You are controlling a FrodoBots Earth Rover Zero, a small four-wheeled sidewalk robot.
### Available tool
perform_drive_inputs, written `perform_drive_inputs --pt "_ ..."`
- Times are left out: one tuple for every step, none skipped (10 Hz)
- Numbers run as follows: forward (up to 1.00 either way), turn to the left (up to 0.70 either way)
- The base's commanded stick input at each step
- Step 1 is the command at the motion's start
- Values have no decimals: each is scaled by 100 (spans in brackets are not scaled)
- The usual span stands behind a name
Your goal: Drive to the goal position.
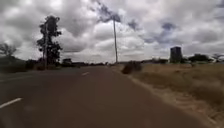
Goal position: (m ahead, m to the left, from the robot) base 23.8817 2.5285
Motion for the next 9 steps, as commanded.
perform_drive_inputs --pt "85 0" --pt "85 0" --pt "85 0" --pt "85 0" --pt "85 0" --pt "85 0" --pt "85 0" --pt "85 0" --pt "85 -1"
